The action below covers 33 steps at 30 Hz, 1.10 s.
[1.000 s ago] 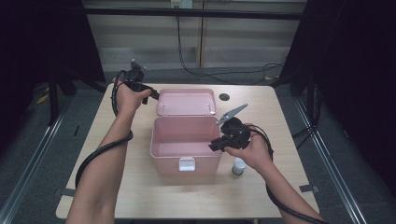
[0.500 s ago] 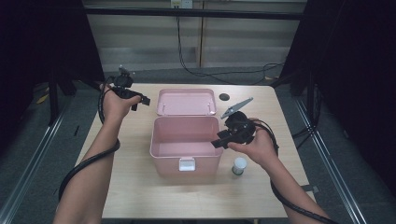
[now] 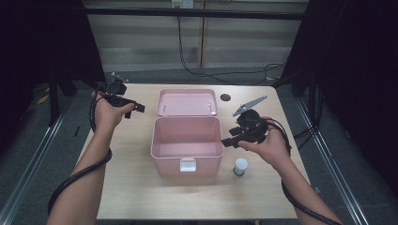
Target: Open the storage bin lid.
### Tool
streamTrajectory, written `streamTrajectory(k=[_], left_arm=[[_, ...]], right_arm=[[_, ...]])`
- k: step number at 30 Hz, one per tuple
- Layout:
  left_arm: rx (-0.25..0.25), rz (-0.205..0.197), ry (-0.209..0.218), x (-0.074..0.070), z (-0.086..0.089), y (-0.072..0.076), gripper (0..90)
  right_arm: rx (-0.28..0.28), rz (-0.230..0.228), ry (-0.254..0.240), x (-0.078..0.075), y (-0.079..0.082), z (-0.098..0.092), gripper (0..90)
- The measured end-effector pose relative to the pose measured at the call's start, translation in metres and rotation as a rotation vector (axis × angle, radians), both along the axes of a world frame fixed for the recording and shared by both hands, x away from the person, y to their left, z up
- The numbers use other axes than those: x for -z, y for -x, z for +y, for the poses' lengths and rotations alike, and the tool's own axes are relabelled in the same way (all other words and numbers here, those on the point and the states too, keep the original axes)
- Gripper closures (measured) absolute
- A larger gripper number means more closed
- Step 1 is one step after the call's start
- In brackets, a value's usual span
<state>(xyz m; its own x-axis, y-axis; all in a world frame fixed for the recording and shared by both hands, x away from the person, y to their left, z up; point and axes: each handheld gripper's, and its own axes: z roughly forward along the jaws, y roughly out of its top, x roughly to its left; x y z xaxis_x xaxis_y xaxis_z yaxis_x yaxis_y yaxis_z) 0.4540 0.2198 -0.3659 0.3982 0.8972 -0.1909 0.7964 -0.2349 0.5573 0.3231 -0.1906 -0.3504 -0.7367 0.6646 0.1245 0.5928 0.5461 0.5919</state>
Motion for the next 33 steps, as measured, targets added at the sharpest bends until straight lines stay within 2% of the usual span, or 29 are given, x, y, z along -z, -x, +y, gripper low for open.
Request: streamTrajectory(k=[4,9,14,17,26,28,33], left_arm=[[-0.009,0.000,0.020,0.006,0.005,0.007,24.2],[0.003,-0.003,0.026,0.016,0.009,0.015,24.1],[0.003,-0.004,0.010,0.024,0.013,0.021,22.6],[-0.006,0.001,0.015,0.031,0.016,0.025,22.7],[0.008,-0.006,0.046,0.049,0.019,0.038,22.6],[0.025,0.006,0.053,0.053,0.020,0.040,22.7],[0.034,0.009,0.040,0.066,0.019,0.047,22.6]], right_arm=[[0.009,0.002,0.009,0.003,0.003,-0.007,41.1],[0.025,0.019,0.023,0.010,0.006,-0.017,38.8],[0.032,0.040,0.036,0.019,0.007,-0.025,36.3],[0.041,0.052,0.038,0.026,0.009,-0.030,35.9],[0.045,0.079,0.053,0.043,0.012,-0.039,34.5],[0.041,0.084,0.058,0.046,0.013,-0.040,34.5],[0.032,0.096,0.069,0.054,0.015,-0.041,34.2]])
